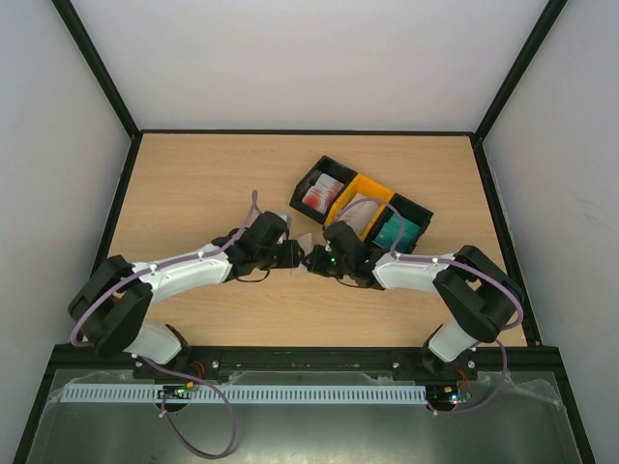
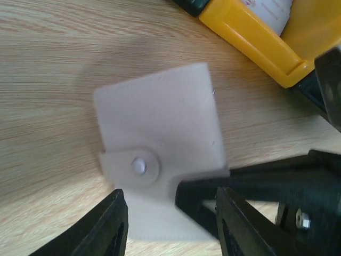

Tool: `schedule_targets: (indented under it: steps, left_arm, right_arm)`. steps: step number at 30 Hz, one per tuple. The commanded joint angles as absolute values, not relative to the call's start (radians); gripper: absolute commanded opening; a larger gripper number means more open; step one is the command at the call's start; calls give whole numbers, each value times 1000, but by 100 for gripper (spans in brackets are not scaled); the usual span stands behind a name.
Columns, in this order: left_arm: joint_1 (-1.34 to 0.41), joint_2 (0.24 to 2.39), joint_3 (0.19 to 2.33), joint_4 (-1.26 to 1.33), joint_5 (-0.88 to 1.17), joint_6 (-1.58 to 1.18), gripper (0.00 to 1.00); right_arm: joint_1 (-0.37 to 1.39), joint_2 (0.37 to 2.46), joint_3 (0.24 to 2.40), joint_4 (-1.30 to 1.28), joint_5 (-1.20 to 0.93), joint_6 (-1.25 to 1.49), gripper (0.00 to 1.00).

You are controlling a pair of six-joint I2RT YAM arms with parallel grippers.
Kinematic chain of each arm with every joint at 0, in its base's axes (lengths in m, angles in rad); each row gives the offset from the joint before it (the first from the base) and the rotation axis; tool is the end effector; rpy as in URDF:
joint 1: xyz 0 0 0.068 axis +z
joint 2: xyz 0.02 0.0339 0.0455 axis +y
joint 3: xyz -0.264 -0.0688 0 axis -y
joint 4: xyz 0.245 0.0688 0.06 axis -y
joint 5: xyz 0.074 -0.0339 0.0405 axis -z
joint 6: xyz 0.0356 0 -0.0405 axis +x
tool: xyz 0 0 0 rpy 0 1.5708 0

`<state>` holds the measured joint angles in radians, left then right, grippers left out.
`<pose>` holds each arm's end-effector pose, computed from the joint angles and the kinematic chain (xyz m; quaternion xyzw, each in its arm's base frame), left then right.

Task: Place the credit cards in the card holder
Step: Open the card holder at the center of the board.

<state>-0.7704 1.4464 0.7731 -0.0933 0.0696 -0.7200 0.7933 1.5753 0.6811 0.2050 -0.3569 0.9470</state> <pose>0.2100 -0.2073 0.1936 0.0368 0.9191 -0.2888 0.2657 0.2046 0.2255 0.1558 -0.0072 0.8932 0.4245 0.1480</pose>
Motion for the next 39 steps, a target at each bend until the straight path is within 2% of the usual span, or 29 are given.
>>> schedule_targets:
  steps: [1, 6, 15, 26, 30, 34, 36, 39]
  left_arm:
    - [-763, 1511, 811, -117, 110, -716, 48]
    - [-761, 1585, 826, -165, 63, -732, 46]
    - [-758, 1629, 809, -212, 54, -746, 30]
    - [-756, 1645, 846, -375, -245, -755, 20]
    - [-750, 1618, 850, -393, -274, -753, 19]
    - [-742, 1556, 844, -352, -190, -738, 21]
    - [-739, 1519, 841, -327, -145, -737, 25]
    - [-723, 1483, 834, -301, -91, -743, 38]
  right_arm:
    - [830, 1547, 715, 145, -333, 909, 2]
    - [845, 1542, 718, 141, -337, 912, 2]
    - [850, 1552, 725, 129, -322, 916, 2]
    - [850, 1566, 775, -27, -233, 902, 2]
    - [851, 1560, 782, -42, -228, 905, 2]
    - [849, 1557, 783, -28, -249, 908, 2]
    - [850, 1558, 777, -15, -262, 912, 2]
    - [850, 1560, 770, 0, -273, 918, 2]
